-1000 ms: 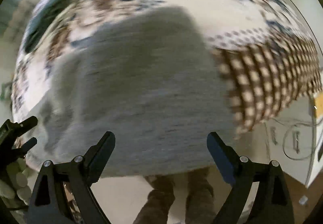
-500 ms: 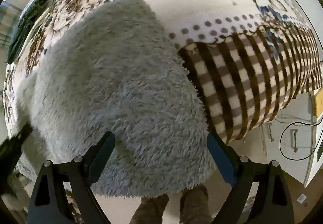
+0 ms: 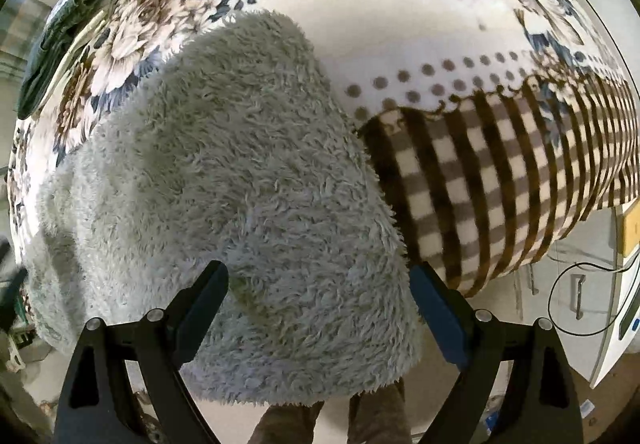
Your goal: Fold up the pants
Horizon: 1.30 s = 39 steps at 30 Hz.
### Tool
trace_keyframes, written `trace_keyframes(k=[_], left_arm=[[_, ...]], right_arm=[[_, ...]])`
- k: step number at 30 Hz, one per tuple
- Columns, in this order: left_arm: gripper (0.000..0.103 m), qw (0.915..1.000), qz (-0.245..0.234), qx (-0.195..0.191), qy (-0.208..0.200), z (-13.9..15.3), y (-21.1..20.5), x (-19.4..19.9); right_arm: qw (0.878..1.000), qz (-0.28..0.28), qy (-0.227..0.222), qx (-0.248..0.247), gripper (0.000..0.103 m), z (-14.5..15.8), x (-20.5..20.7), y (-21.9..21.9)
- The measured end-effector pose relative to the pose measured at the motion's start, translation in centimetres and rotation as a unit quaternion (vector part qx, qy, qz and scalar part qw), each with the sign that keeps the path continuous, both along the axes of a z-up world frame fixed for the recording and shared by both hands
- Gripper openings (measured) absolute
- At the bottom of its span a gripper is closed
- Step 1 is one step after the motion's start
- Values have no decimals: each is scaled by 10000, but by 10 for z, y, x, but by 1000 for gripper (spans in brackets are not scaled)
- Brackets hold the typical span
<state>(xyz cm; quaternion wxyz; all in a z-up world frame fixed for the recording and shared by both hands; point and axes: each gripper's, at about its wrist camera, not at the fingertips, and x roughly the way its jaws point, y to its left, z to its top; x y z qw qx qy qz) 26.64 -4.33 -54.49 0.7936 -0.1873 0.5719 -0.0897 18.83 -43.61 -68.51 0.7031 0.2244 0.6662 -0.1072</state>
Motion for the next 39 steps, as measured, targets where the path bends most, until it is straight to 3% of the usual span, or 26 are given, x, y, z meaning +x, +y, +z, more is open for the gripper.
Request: trace_keyframes(k=[6, 7, 8, 9, 14, 18, 22, 25, 28, 30, 33, 37, 39], left_arm=[[56, 9963, -792, 297, 161, -33, -49, 44], [51, 9948, -957, 330, 112, -36, -55, 45], [17, 9934, -1092, 362, -17, -37, -60, 43], [2, 9916, -1205, 451, -156, -35, -64, 40], [3, 9920, -1107, 225, -566, -14, -52, 20], [3, 9976, -524, -68, -440, -5, -15, 14], [3, 9999, -144, -17, 6, -34, 7, 24], [7, 9989, -77, -287, 362, -48, 15, 30], [14, 9992, -29, -354, 179, -32, 23, 19], [20, 9995, 45, -288, 150, -23, 31, 5], [20, 9979, 131, -433, 473, -29, 40, -18], [20, 9923, -3, -574, 1093, -55, 32, -45], [20, 9913, -135, -547, 1193, -62, 21, -54]], right_arm=[[9999, 67, 66, 54, 94, -6, 7, 9], [9999, 77, 70, 74, 94, -7, 8, 11], [9999, 77, 73, 76, 94, -9, 8, 13], [9999, 82, 78, 66, 94, -9, 9, 14], [9999, -40, 73, 127, 94, -10, 8, 12], [9999, -73, 14, 111, 94, -1, 6, 4], [9999, -66, 37, 69, 94, 7, 6, -2], [9998, -145, -8, 118, 94, 15, -1, -10], [9972, -569, 6, 492, 94, 20, -22, -24], [9873, -1173, 74, 1069, 94, 15, -46, -35], [9670, -1755, 226, 1836, 90, -1, -75, -40], [9504, -2057, 417, 2295, 80, -24, -92, -29], [9415, -2173, 368, 2549, 63, -34, -94, -23]])
